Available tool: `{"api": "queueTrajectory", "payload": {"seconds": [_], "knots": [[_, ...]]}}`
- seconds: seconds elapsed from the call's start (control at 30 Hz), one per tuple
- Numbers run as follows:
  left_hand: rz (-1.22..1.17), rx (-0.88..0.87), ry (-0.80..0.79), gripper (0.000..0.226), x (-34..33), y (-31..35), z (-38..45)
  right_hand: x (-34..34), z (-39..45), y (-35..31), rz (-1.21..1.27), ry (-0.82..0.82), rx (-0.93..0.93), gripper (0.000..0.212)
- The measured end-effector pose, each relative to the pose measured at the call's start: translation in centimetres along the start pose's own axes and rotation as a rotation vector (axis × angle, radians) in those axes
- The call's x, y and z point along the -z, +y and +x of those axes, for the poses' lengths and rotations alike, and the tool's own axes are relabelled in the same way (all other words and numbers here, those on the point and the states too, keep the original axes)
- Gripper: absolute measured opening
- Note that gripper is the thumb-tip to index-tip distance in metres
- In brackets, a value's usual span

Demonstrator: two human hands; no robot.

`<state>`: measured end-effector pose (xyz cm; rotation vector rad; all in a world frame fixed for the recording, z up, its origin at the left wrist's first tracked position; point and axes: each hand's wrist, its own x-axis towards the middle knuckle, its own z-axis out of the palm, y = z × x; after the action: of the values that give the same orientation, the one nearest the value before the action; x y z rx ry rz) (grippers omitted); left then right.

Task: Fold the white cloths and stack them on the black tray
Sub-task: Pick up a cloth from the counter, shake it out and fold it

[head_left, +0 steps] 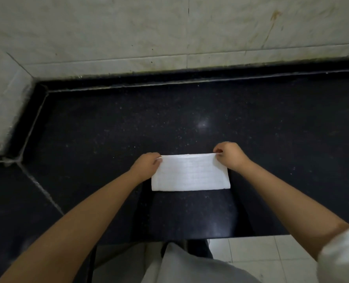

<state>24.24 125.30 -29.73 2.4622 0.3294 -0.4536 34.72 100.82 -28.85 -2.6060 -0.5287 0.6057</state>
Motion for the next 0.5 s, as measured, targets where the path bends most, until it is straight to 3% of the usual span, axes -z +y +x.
{"api": "queueTrajectory", "payload": {"seconds": [0.2, 0.33, 0.5], "knots": [[0.142, 0.010, 0.136, 0.025, -1.3, -0.6, 2.3, -2.7, 1.0, 1.1, -0.102, 0.053, -0.085, 0.026], [0.221, -0.005, 0.184, 0.028, -1.7, -1.4, 2.5, -3.2, 0.9, 1.5, -0.134, 0.101, -0.017, 0.032], [0.387, -0.035, 0.123, 0.036, -1.8, -1.5, 2.3, -3.2, 1.1, 2.1, -0.206, 0.033, 0.063, 0.030]]}}
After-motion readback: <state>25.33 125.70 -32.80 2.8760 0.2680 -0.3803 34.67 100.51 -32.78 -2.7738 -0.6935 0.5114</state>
